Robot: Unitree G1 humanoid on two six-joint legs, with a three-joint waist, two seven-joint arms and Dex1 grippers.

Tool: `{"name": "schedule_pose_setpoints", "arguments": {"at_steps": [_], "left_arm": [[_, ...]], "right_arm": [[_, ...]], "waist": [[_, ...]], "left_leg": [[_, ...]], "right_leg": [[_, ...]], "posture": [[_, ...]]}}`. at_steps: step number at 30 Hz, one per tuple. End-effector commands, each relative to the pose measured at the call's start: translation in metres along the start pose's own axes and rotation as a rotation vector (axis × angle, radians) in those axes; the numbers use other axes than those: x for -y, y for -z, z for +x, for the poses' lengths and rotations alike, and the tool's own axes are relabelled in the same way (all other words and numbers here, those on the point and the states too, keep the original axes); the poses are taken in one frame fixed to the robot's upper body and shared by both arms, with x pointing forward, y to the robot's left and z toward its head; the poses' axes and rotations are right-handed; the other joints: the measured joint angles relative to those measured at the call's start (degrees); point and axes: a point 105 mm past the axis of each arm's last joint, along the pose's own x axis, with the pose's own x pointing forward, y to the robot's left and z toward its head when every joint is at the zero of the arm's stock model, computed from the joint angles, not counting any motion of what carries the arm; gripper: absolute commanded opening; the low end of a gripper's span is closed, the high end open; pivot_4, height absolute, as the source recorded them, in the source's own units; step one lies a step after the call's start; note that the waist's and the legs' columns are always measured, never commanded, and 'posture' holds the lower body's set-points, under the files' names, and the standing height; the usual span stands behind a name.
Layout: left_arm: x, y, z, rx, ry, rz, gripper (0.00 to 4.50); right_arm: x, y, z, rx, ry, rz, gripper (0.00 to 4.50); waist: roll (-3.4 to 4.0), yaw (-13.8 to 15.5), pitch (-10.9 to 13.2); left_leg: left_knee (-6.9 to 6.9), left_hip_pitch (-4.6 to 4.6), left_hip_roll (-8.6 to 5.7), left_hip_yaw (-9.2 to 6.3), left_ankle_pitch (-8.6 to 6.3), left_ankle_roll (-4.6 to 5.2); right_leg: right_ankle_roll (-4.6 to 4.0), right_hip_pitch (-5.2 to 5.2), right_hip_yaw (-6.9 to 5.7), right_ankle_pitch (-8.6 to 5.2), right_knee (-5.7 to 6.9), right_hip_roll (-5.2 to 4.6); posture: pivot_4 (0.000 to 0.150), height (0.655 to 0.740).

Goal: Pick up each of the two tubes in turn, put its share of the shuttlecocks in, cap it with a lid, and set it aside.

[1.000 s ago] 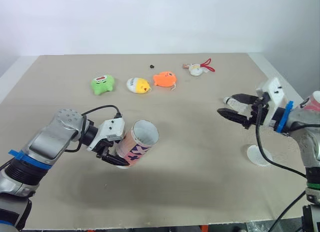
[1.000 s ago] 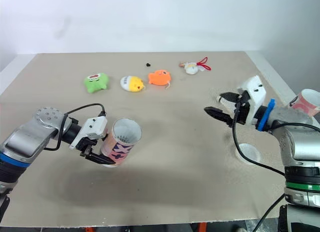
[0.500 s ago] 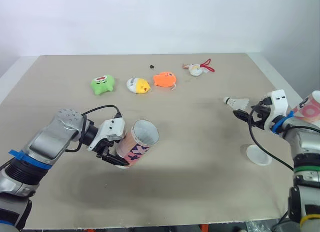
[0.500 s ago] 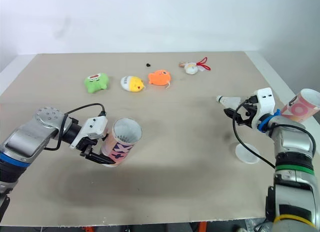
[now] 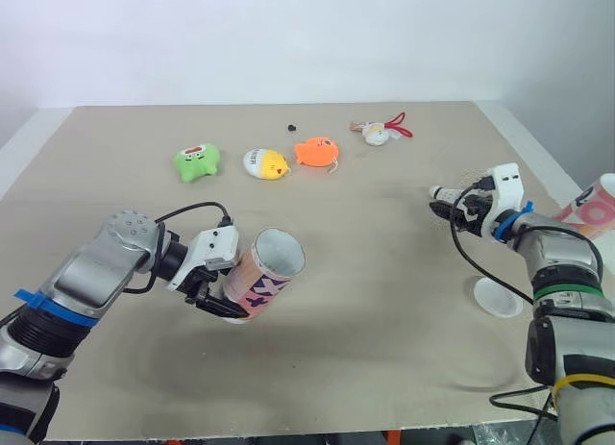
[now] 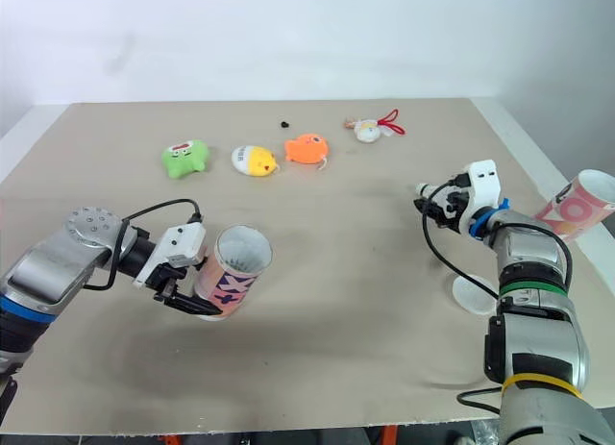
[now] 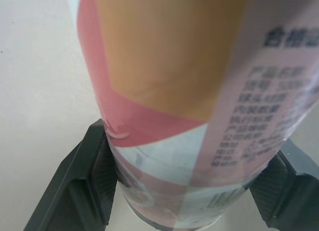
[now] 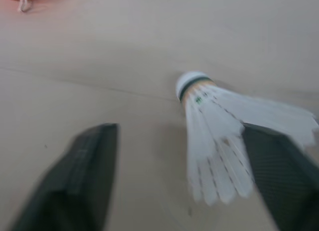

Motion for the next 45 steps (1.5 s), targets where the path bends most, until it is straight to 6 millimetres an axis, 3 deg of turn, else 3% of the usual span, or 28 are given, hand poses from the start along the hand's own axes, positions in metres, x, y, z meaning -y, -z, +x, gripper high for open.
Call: {"name": "schedule_pose_setpoints", "arguments": {"at_steps": [1, 5, 6, 9, 11, 13, 17, 23, 33, 36, 45], "left_arm": [[0.001, -0.005, -0.007, 0.000, -0.019, 0.028, 3.18], [0.001, -0.005, -0.007, -0.001, -0.017, 0.026, 3.18], [0.001, -0.005, -0.007, -0.002, -0.016, 0.025, 3.18], [0.001, -0.004, -0.007, -0.004, -0.012, 0.022, 3.18], [0.001, -0.002, -0.006, -0.009, -0.010, 0.019, 3.18], [-0.001, 0.002, -0.006, -0.030, -0.018, 0.019, 3.18], [-0.002, 0.003, -0.005, -0.035, -0.013, 0.022, 3.18], [-0.004, 0.001, -0.005, -0.035, -0.008, 0.033, 3.18], [-0.006, -0.001, -0.004, -0.030, -0.002, 0.045, 3.18], [-0.006, -0.002, -0.003, -0.026, -0.004, 0.047, 3.18], [-0.007, -0.002, -0.003, -0.023, -0.006, 0.047, 3.18]], "right_arm": [[0.002, -0.014, 0.000, 0.040, 0.004, -0.027, 2.25], [0.001, -0.015, 0.000, 0.058, -0.012, -0.012, 0.31], [0.001, -0.015, -0.001, 0.063, -0.020, -0.014, 0.04], [-0.003, -0.022, -0.004, 0.086, -0.061, -0.023, 0.04], [-0.017, -0.034, -0.009, 0.121, -0.171, -0.057, 0.04], [-0.058, -0.065, -0.028, 0.211, -0.391, -0.146, 0.04], [-0.140, -0.090, -0.083, 0.293, -0.738, -0.375, 0.04], [-0.197, -0.094, -0.122, 0.286, -0.908, -0.594, 0.04], [-0.238, -0.081, -0.119, 0.229, -1.017, -0.751, 0.04], [-0.255, -0.078, -0.123, 0.237, -1.118, -0.762, 0.04], [-0.289, -0.089, -0.116, 0.282, -1.253, -0.779, 0.04]], "waist": [[0.00, 0.0, 0.0], [0.01, 0.0, 0.0], [0.02, 0.0, 0.0], [0.02, 0.0, 0.0], [0.06, 0.0, 0.0], [0.15, 0.1, 0.1], [0.55, 0.2, 0.2], [0.53, 0.2, 0.2], [0.50, 0.2, 0.2], [0.50, 0.2, 0.2], [0.50, 0.2, 0.2]], "left_leg": [[0.00, 0.00, 0.00, 0.00, 0.00, 0.00], [0.00, -0.01, -0.01, 0.00, 0.00, 0.00], [0.00, -0.01, -0.01, 0.00, 0.00, 0.00], [0.00, -0.01, 0.00, -0.01, 0.00, 0.00], [0.00, -0.01, 0.00, -0.02, 0.00, 0.00], [-0.01, -0.02, 0.00, -0.04, 0.00, 0.00], [-0.01, -0.10, 0.02, -0.17, -0.01, 0.01], [0.18, -0.02, 0.09, -0.21, 0.00, 0.00], [0.41, -0.05, 0.13, -0.09, 0.05, -0.04], [0.39, -0.09, 0.13, -0.11, 0.04, -0.04], [0.40, -0.11, 0.15, -0.13, 0.04, -0.04]], "right_leg": [[0.00, 0.00, 0.00, 0.00, 0.00, 0.00], [0.00, 0.00, 0.00, 0.00, 0.00, -0.01], [0.00, 0.00, 0.00, -0.01, 0.00, -0.01], [0.00, 0.00, 0.00, 0.00, 0.00, 0.00], [0.00, 0.00, -0.01, 0.00, 0.00, 0.00], [0.01, 0.00, -0.01, 0.00, 0.00, 0.01], [0.04, -0.03, -0.10, -0.05, 0.03, 0.02], [0.32, 0.09, -0.21, -0.16, 0.04, 0.07], [0.23, 0.09, -0.15, -0.07, 0.04, 0.05], [0.33, 0.05, -0.18, -0.06, 0.04, 0.05], [0.33, 0.05, -0.20, -0.05, 0.05, 0.06]], "posture": [[0.150, 0.7400], [0.150, 0.7400], [0.150, 0.7400], [0.150, 0.7400], [0.150, 0.7400], [0.150, 0.7400], [0.150, 0.7400], [0.150, 0.7400], [0.150, 0.7400], [0.150, 0.7400], [0.150, 0.7400]]}}
